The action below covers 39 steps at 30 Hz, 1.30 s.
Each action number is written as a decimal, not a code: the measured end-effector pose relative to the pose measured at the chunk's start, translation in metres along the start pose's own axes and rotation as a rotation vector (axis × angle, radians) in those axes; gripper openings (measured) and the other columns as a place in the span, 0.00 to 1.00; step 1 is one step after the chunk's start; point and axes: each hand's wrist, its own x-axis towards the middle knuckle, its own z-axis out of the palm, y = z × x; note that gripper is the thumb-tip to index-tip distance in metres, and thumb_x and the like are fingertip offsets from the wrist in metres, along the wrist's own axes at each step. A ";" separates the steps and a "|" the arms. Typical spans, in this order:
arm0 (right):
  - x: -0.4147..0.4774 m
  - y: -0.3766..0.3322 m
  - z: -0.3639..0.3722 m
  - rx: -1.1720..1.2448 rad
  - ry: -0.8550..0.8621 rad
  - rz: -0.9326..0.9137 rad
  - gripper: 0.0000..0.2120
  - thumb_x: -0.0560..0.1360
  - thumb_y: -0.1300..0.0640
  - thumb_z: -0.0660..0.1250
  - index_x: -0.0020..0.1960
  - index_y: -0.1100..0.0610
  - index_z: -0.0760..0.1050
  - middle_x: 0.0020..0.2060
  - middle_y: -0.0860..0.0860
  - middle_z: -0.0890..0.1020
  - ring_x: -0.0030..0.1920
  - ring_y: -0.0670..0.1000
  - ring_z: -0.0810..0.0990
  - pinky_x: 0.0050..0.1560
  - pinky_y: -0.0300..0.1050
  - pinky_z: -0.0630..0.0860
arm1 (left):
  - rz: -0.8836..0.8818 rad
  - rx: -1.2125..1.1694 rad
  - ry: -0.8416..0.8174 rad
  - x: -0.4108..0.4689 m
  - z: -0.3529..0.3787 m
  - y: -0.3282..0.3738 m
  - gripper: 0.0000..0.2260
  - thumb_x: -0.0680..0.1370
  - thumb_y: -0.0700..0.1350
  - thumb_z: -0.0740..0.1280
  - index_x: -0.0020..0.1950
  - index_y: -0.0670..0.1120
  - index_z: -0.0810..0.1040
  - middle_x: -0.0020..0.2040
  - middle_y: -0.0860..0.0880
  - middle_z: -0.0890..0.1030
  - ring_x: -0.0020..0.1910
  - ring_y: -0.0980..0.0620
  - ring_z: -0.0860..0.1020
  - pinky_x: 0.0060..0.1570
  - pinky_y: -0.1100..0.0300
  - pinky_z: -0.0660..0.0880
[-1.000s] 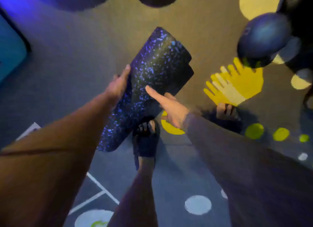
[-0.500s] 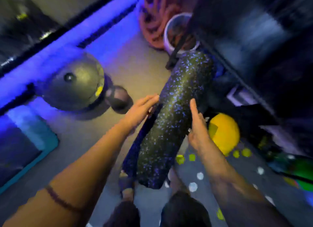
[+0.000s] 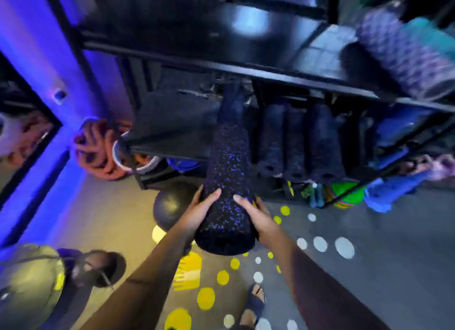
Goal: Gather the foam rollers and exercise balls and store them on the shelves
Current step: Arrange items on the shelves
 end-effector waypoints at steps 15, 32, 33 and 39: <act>0.108 -0.101 -0.208 -0.002 0.126 -0.102 0.32 0.62 0.51 0.85 0.63 0.49 0.78 0.55 0.52 0.86 0.56 0.56 0.85 0.59 0.56 0.81 | -0.415 0.142 -0.172 0.120 0.200 -0.018 0.36 0.72 0.63 0.74 0.74 0.71 0.58 0.60 0.54 0.82 0.54 0.42 0.84 0.42 0.39 0.82; 0.241 -0.173 -0.220 -0.173 0.204 -0.144 0.15 0.78 0.52 0.72 0.64 0.48 0.78 0.59 0.49 0.84 0.58 0.47 0.83 0.59 0.46 0.80 | -0.130 0.242 0.109 0.302 0.256 0.064 0.45 0.60 0.64 0.82 0.74 0.59 0.68 0.65 0.51 0.80 0.55 0.50 0.81 0.41 0.55 0.83; 0.249 -0.176 -0.224 -0.217 0.195 -0.140 0.16 0.78 0.51 0.72 0.65 0.49 0.78 0.59 0.50 0.84 0.58 0.48 0.83 0.60 0.48 0.80 | -0.116 0.268 0.132 0.312 0.259 0.065 0.49 0.58 0.66 0.81 0.75 0.58 0.67 0.66 0.51 0.79 0.57 0.49 0.81 0.47 0.54 0.83; 0.287 -0.180 -0.265 -0.699 0.303 -0.145 0.30 0.74 0.42 0.70 0.72 0.52 0.73 0.66 0.53 0.80 0.66 0.55 0.78 0.65 0.49 0.75 | -0.116 0.307 0.148 0.351 0.277 0.045 0.41 0.66 0.50 0.83 0.74 0.60 0.66 0.64 0.53 0.79 0.57 0.51 0.80 0.41 0.58 0.82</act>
